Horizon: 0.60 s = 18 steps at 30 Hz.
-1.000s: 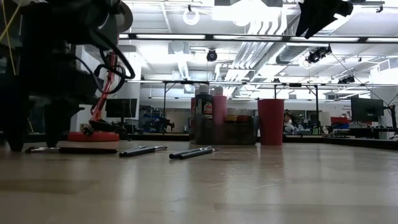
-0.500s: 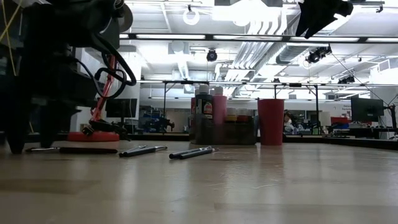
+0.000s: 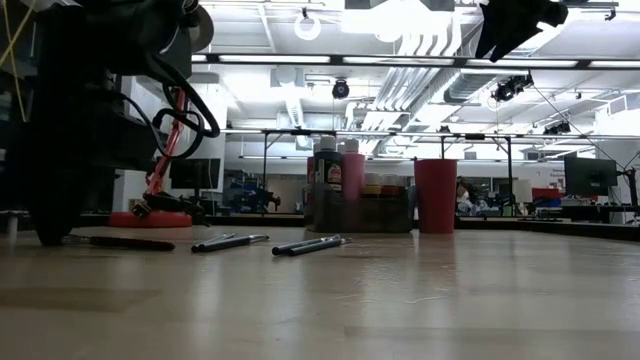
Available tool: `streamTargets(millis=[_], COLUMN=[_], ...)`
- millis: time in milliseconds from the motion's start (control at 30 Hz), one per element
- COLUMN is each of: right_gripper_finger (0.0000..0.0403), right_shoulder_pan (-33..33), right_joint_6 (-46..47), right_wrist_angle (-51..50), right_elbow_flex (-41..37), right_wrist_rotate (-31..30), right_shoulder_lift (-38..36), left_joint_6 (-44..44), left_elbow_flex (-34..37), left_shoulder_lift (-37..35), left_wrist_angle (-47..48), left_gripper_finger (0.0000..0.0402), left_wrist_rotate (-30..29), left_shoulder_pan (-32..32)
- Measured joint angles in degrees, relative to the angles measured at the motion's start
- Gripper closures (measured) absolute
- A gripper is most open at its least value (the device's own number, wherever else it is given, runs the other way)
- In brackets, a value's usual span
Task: Pick & Place Paint Supplies
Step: Put the black paintbrush into the red cup
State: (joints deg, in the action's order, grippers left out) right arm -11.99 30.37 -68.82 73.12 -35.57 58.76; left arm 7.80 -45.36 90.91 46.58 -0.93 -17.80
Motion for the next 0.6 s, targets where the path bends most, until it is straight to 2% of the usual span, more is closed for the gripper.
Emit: streamTargets(millis=[300, 500, 600], right_gripper_finger=[0.0197, 0.0197, 0.0197], right_shoulder_pan=[0.0, 0.0, 0.0], right_joint_6=[0.0, -0.3, -1.0], right_wrist_angle=[0.0, 0.0, 1.0], right_elbow_flex=[0.0, 0.0, 0.0], right_wrist_rotate=[0.2, 1.8, 4.7], right_shoulder_lift=[0.0, 0.0, 0.0], left_joint_6=[0.0, -2.7, -4.1], left_elbow_flex=[-0.5, -5.8, -9.1], left_shoulder_lift=[-0.2, -0.1, -0.2], left_wrist_angle=[0.5, 7.2, 10.3], left_gripper_finger=[0.0399, 0.0400, 0.0401], left_wrist_rotate=[0.3, -2.4, -4.6], left_shoulder_pan=[0.2, 0.2, 0.2])
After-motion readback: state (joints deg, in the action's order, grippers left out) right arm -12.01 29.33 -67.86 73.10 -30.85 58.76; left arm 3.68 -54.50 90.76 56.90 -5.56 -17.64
